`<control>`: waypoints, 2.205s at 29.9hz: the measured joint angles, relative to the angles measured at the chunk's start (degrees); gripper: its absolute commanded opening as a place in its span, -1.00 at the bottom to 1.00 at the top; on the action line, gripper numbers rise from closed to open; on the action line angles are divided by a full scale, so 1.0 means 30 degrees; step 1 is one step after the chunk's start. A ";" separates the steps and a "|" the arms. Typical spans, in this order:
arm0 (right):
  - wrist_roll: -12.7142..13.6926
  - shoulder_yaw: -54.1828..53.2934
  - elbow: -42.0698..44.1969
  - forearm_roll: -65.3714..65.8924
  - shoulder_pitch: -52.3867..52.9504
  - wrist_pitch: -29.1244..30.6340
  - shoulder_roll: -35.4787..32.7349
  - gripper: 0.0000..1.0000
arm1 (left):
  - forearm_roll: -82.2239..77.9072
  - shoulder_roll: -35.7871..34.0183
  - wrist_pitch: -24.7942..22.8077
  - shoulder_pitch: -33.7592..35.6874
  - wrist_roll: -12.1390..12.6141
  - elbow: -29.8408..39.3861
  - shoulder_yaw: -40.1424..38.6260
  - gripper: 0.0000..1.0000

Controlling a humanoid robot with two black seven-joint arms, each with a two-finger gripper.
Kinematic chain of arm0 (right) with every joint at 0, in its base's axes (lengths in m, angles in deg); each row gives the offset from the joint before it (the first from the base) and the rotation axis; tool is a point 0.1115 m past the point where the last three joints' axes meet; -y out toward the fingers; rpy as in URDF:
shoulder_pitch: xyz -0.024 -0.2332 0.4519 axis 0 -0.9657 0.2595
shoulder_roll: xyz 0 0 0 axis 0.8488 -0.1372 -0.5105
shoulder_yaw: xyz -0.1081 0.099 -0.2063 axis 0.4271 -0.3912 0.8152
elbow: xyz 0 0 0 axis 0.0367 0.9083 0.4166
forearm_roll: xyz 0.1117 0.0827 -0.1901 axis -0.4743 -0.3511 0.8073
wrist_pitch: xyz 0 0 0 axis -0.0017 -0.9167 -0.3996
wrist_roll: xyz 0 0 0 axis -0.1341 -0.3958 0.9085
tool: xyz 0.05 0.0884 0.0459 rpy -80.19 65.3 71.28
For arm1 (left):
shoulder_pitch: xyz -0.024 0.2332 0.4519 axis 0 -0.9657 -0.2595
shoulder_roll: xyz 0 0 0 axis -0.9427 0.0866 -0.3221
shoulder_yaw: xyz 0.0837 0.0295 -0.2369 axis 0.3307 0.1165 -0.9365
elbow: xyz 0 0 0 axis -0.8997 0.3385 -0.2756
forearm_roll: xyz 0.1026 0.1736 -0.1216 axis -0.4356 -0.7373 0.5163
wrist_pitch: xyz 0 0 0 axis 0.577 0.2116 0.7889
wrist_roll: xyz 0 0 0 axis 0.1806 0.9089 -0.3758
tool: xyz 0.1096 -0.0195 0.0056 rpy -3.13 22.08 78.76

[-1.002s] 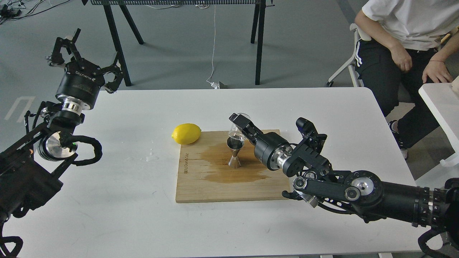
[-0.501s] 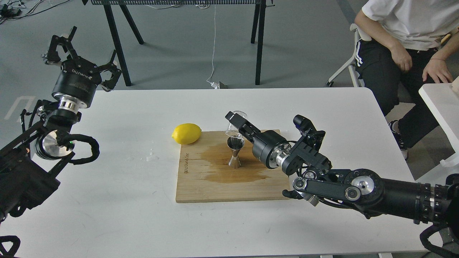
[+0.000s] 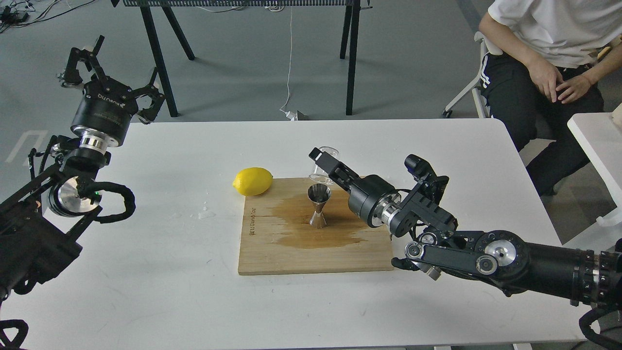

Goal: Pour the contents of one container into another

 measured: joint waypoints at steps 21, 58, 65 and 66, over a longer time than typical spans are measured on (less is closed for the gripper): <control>0.0728 -0.9733 -0.0916 -0.9559 -0.5443 0.2991 -0.1802 -0.20 | -0.0005 0.0112 0.0034 0.0221 0.0000 0.0000 0.0204 1.00; 0.5735 -1.7672 1.0025 -2.7101 -1.1826 1.5181 -0.0176 -0.18 | -0.0002 0.0308 0.0063 -0.0034 0.0000 -0.0061 0.0238 1.00; 0.5787 -1.7799 1.0254 -2.7123 -1.1853 1.5304 0.0060 -0.01 | -0.0033 0.0273 0.0066 -0.0035 0.0000 -0.0061 0.0243 1.00; 0.5787 -1.7805 1.0263 -2.7124 -1.1853 1.5305 0.0061 0.00 | -0.0033 0.0283 0.0066 -0.0035 0.0000 -0.0062 0.0243 1.00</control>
